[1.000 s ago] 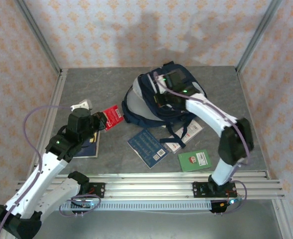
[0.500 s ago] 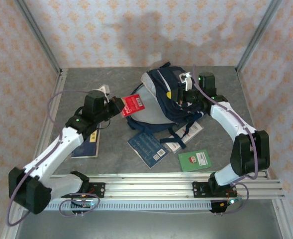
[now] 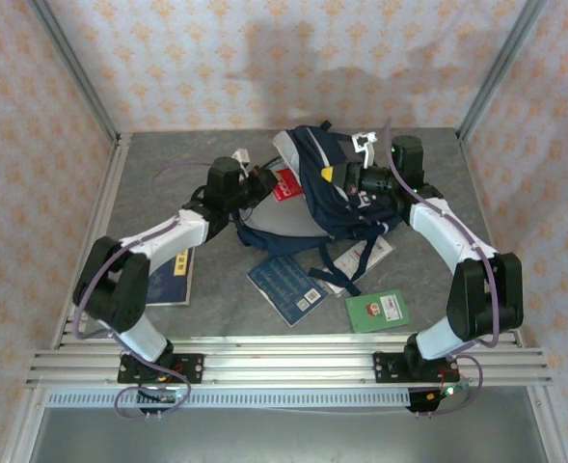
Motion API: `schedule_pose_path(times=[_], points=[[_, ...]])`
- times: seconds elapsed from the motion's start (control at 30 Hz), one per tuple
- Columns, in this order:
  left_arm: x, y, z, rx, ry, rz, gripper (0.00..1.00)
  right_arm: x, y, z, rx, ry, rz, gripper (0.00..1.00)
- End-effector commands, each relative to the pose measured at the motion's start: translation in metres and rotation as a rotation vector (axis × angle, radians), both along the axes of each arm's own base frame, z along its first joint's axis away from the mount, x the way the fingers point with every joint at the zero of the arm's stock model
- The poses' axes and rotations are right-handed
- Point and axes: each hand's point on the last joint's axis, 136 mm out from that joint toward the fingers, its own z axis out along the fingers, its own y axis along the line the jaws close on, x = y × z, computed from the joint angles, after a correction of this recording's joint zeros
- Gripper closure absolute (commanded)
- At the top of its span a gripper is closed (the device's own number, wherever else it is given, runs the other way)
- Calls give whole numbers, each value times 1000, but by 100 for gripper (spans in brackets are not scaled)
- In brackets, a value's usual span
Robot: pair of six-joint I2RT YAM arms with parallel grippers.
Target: Pack the student bag
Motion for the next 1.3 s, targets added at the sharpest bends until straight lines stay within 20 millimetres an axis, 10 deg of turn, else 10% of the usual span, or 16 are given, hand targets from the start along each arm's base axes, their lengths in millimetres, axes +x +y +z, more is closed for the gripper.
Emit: schedule_pose_path(times=[0.0,0.23,0.5,0.7,1.27], points=[[22,-32,40,-106,-120,-28,100,-16,5,64,81,-249,87,100],[60,-78,-28,-98,-38,-14,97,-7,6,68,141,-241,71,100],[71,-150,-53,-233,-7,-184,47,7,6,62,184,-211,33,100],[54,-111,-39,-17,-9,-151,29,24,-7,36,66,-192,-113,100],[-17,15,-9,160,80,-8,28,57,-23,-6,-54,-99,-359,100]])
